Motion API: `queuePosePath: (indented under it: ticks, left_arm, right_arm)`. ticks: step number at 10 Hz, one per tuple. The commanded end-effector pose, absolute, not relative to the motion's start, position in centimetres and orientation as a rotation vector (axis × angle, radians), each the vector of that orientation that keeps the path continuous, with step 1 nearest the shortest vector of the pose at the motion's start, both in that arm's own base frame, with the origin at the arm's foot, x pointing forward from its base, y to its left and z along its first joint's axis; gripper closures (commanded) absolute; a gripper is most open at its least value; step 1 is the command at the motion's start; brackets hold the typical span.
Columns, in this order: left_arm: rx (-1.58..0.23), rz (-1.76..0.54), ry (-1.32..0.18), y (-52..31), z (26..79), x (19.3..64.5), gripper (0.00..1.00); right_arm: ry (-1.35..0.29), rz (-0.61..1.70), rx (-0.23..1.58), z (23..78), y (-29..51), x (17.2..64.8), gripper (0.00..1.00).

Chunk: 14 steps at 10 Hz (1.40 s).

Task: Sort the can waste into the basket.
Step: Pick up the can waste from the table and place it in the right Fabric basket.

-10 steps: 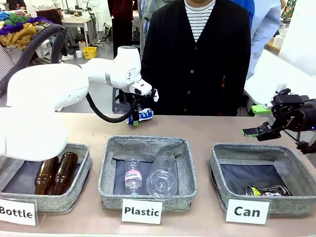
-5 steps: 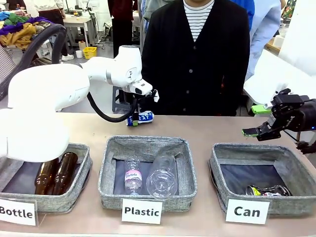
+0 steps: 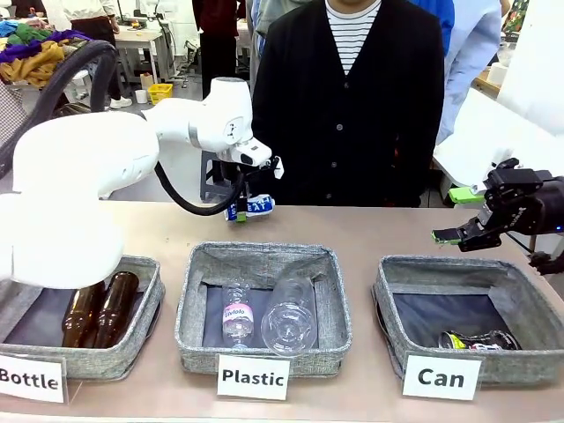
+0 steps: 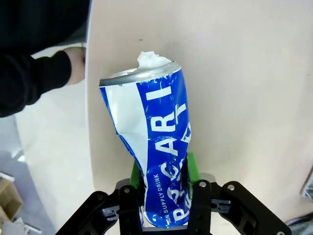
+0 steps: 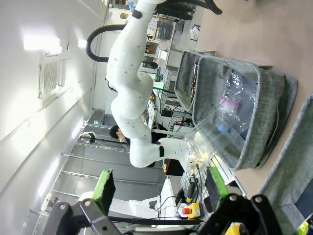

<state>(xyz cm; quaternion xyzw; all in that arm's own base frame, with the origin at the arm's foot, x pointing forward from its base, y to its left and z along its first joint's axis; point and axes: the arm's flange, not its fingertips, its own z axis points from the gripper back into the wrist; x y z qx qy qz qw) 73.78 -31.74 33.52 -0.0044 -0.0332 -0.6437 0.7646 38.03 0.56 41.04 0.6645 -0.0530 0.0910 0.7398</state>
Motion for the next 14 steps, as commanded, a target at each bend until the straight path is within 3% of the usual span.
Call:
queuePosePath:
  ticks: [1,5,9,11,13,14]
  left_arm:
    - [-0.045,-1.423,-0.121,-30.3,39.5,69.7,1.00]
    - [-0.193,-1.426,0.037,-23.6,47.3,56.5,1.00]
    - [-0.363,-1.574,0.141,-15.3,47.6,43.9,1.00]
    - [-0.410,-1.639,0.081,-12.0,46.4,38.5,1.00]
    - [-0.486,-1.553,-0.095,-10.2,45.5,36.6,1.00]
    - [-0.440,-1.605,0.098,-12.1,49.2,42.7,1.00]
  right_arm:
    - [-0.119,0.211,1.461,41.1,0.6,37.9,0.00]
    - [-0.119,0.211,1.461,41.1,0.6,37.9,0.00]
    - [-0.119,0.211,1.461,41.1,0.6,37.9,0.00]
    - [-0.119,0.211,1.461,41.1,0.6,37.9,0.00]
    - [-0.119,0.211,1.461,41.1,0.6,37.9,0.00]
    - [-0.119,0.211,1.461,41.1,0.6,37.9,0.00]
